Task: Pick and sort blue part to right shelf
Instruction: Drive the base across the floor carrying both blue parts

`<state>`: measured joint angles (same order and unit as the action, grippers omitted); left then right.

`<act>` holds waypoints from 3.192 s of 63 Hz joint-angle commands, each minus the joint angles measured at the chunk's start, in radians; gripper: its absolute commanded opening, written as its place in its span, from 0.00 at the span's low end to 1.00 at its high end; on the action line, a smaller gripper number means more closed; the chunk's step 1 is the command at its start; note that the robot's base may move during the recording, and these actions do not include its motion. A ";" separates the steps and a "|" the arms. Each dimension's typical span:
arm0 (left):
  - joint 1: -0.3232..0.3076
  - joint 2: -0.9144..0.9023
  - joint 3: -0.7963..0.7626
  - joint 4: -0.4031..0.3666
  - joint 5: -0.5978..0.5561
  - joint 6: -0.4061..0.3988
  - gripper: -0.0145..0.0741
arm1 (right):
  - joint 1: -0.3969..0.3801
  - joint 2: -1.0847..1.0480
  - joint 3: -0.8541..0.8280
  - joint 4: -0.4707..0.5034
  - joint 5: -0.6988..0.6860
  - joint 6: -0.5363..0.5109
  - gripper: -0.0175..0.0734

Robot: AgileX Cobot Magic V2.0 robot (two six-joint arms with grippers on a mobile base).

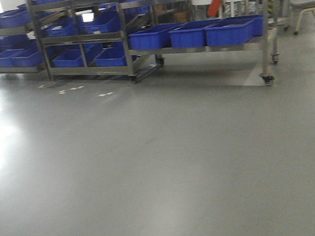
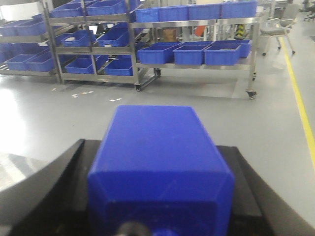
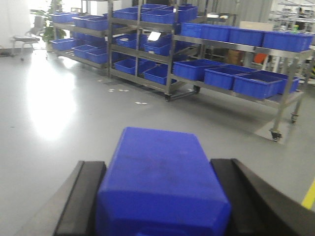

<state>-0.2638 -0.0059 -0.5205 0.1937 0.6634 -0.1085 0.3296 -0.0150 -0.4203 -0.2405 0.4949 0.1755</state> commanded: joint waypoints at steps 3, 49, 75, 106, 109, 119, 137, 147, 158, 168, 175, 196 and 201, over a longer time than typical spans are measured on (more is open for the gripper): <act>-0.010 -0.011 -0.027 0.002 -0.096 -0.009 0.52 | -0.007 -0.010 -0.031 -0.021 -0.096 -0.005 0.43; -0.010 -0.011 -0.027 0.003 -0.096 -0.009 0.52 | -0.007 -0.010 -0.031 -0.021 -0.097 -0.005 0.43; -0.010 -0.011 -0.027 0.003 -0.096 -0.009 0.52 | -0.007 -0.010 -0.031 -0.021 -0.097 -0.005 0.43; -0.011 -0.011 -0.027 0.004 -0.096 -0.009 0.52 | -0.007 -0.010 -0.031 -0.021 -0.097 -0.005 0.43; -0.011 -0.011 -0.027 0.004 -0.096 -0.009 0.52 | -0.007 -0.010 -0.031 -0.021 -0.097 -0.005 0.43; -0.011 -0.011 -0.027 0.004 -0.096 -0.009 0.52 | -0.007 -0.010 -0.031 -0.021 -0.097 -0.005 0.43; -0.010 -0.011 -0.027 0.001 -0.096 -0.009 0.52 | -0.007 -0.010 -0.031 -0.021 -0.097 -0.005 0.43; -0.010 -0.011 -0.027 0.001 -0.096 -0.009 0.52 | -0.007 -0.010 -0.031 -0.021 -0.097 -0.005 0.43; -0.010 -0.011 -0.027 0.001 -0.096 -0.009 0.52 | -0.007 -0.010 -0.031 -0.021 -0.097 -0.005 0.43; -0.010 -0.011 -0.027 0.001 -0.096 -0.009 0.52 | -0.007 -0.010 -0.031 -0.021 -0.097 -0.005 0.43; -0.010 -0.011 -0.027 0.001 -0.096 -0.009 0.52 | -0.007 -0.010 -0.031 -0.021 -0.097 -0.005 0.43; -0.003 -0.009 -0.027 -0.007 -0.098 -0.009 0.52 | 0.003 -0.009 -0.030 -0.021 -0.096 -0.005 0.43; 0.011 0.012 -0.027 -0.009 -0.102 -0.009 0.52 | 0.019 -0.001 -0.024 -0.021 -0.097 -0.005 0.43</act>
<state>-0.2632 -0.0059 -0.5188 0.1879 0.6652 -0.1085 0.3380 -0.0150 -0.4185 -0.2422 0.4923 0.1755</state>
